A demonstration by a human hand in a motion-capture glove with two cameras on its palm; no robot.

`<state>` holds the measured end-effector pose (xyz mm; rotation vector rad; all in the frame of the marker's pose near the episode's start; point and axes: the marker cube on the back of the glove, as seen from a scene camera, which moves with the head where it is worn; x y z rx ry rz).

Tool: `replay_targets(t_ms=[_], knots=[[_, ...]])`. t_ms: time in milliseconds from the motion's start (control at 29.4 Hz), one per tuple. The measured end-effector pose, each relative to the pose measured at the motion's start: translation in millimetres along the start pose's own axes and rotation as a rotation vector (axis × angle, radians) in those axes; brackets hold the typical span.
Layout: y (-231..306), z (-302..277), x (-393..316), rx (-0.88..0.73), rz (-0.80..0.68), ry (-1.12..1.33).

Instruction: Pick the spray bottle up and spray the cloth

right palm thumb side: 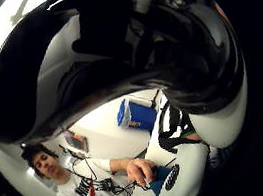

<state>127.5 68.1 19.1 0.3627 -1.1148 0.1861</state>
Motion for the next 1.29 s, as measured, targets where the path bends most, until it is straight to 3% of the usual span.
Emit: replay_targets(t_ms=[443, 750, 920, 1090, 1295], knots=[[5.3, 11.8, 14.5, -0.069, 0.017, -0.017], [32.0, -31.2, -13.1, -0.001, -0.076, -0.091], [95.4, -72.4, -31.7, -0.034, -0.147, -0.004], [190.0, -112.6, -17.8, -0.047, -0.189, 0.385], [283.0, -130.2, -14.2, 0.013, -0.036, 0.629]])
